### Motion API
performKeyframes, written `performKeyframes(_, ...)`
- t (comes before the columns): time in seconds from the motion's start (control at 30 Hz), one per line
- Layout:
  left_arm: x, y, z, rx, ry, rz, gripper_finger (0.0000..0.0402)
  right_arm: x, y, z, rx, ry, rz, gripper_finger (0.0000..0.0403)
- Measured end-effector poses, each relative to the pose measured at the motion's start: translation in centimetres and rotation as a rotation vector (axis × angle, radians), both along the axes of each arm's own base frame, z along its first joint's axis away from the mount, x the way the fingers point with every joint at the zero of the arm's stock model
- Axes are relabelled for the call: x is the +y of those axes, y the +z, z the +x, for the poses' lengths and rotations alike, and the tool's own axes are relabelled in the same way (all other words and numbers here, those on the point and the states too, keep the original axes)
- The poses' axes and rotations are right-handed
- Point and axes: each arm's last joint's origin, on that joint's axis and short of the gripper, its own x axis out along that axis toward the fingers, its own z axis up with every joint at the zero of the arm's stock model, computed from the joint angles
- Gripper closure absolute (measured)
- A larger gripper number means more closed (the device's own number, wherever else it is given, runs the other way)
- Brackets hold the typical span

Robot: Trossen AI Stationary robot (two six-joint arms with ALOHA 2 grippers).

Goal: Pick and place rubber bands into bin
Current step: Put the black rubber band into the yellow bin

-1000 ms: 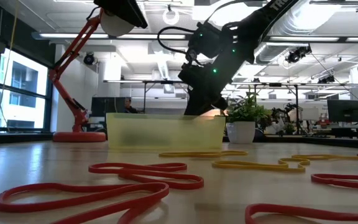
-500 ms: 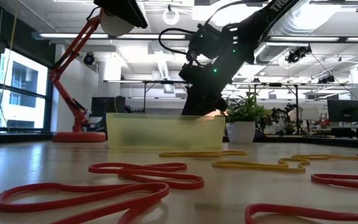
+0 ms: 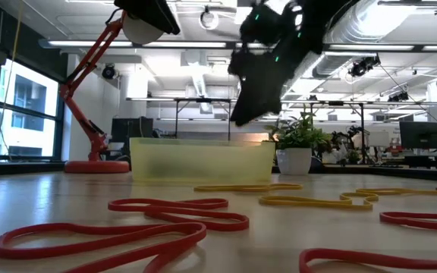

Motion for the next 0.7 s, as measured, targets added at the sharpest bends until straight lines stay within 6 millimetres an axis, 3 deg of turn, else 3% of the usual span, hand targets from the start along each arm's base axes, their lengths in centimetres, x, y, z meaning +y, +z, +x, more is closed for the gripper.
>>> performKeyframes(0.17,0.0,0.0,0.0,0.002,0.001,0.01,0.0229,2.0,3.1,-1.8,-0.016,0.055,-0.02,0.0269)
performKeyframes(0.3,0.0,0.0,0.0,0.002,0.001,0.01,0.0229,4.8,4.7,-3.6,0.034,0.129,-0.004,0.0269)
performKeyframes(0.47,-0.1,-0.1,-0.1,0.025,-0.039,-0.011,0.0229,8.8,5.2,-5.2,0.131,0.216,0.001,0.0269)
performKeyframes(0.7,-1.1,-1.5,-1.9,0.293,-0.32,-0.202,0.0229,13.0,4.8,-7.1,0.27,0.246,-0.037,0.0269)
